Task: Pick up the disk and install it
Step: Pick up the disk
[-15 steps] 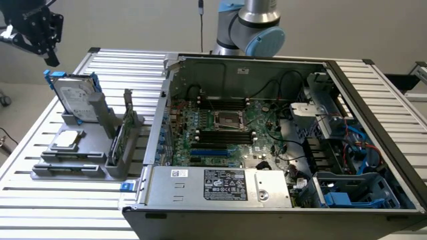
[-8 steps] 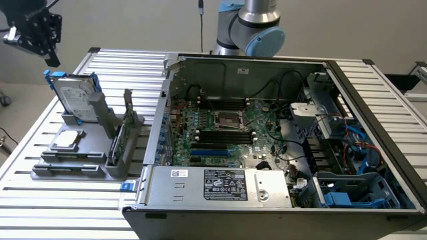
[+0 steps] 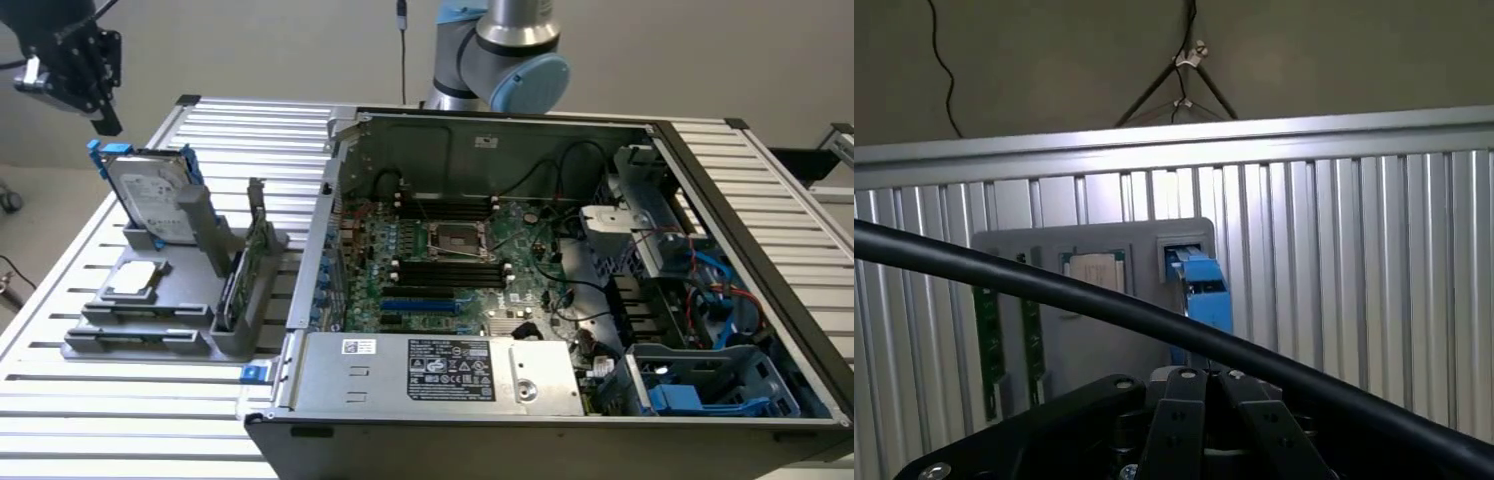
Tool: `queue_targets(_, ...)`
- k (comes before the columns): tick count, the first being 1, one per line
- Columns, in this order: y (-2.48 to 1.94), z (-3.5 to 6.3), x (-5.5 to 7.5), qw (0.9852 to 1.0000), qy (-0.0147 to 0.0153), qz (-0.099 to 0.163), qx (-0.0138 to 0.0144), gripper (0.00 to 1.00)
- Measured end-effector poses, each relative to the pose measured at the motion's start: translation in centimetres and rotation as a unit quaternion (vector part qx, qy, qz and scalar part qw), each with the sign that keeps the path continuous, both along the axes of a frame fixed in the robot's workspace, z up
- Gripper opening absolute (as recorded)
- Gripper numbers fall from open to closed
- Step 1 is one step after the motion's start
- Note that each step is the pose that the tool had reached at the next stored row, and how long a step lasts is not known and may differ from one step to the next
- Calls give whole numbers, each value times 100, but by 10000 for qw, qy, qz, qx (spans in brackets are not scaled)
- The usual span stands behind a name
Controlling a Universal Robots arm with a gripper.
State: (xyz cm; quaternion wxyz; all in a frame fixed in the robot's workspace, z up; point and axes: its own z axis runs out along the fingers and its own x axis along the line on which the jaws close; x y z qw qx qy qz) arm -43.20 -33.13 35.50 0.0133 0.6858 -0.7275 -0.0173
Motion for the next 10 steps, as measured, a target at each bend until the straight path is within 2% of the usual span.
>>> queue_targets(6, 46, -28, -22, 9997, -30, 231, 0, 11)
queue_targets(10, 136, -32, -52, 9996, -36, 282, 0, 11)
